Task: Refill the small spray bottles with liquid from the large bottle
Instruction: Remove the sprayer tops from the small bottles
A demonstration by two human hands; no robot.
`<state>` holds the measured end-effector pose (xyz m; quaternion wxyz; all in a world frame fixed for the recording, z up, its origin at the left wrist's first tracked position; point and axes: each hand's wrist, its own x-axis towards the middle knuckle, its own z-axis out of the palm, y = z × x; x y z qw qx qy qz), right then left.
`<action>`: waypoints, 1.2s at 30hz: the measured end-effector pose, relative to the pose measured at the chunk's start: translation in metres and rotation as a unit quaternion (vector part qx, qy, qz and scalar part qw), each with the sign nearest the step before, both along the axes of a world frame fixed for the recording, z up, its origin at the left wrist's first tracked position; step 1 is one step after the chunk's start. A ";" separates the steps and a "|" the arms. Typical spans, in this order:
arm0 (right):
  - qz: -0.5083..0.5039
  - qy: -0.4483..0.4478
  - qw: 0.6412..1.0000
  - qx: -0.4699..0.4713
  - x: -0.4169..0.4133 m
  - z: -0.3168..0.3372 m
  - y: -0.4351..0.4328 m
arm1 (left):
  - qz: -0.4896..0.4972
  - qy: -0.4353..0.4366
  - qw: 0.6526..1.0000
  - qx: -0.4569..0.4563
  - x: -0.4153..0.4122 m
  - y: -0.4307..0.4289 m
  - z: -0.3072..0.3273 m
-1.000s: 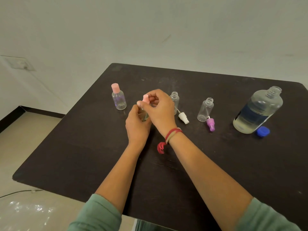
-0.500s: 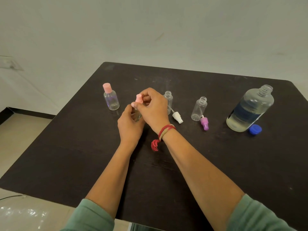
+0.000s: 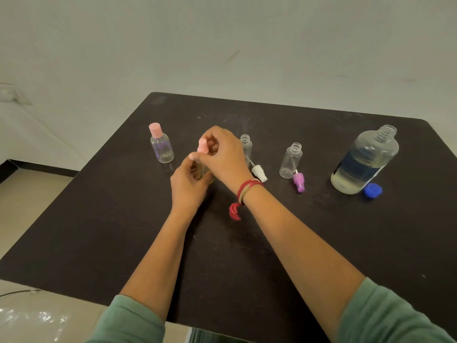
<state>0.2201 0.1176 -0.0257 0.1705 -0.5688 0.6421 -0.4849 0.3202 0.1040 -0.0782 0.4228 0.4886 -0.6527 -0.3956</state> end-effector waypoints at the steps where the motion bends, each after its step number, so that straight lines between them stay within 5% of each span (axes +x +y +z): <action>1: -0.016 -0.012 1.000 0.006 0.001 0.002 -0.002 | 0.002 -0.003 1.000 0.001 -0.001 0.000 0.001; 8: 0.026 -0.124 0.992 0.001 0.000 -0.005 0.009 | -0.001 -0.001 1.000 0.003 0.000 0.000 0.000; 14: -0.002 -0.043 0.999 -0.004 0.004 -0.003 0.006 | -0.002 0.007 1.000 -0.005 0.000 0.001 0.001; 22: 0.028 -0.135 0.990 -0.015 0.000 -0.006 0.010 | -0.006 0.006 1.000 -0.001 0.001 0.000 0.000; 27: 0.018 -0.084 0.996 0.007 0.002 -0.005 0.008 | -0.009 0.013 1.000 -0.013 0.000 0.003 0.003; 36: 0.034 -0.142 0.989 -0.013 -0.002 -0.010 0.011 | -0.012 0.013 1.000 -0.007 0.001 0.001 0.001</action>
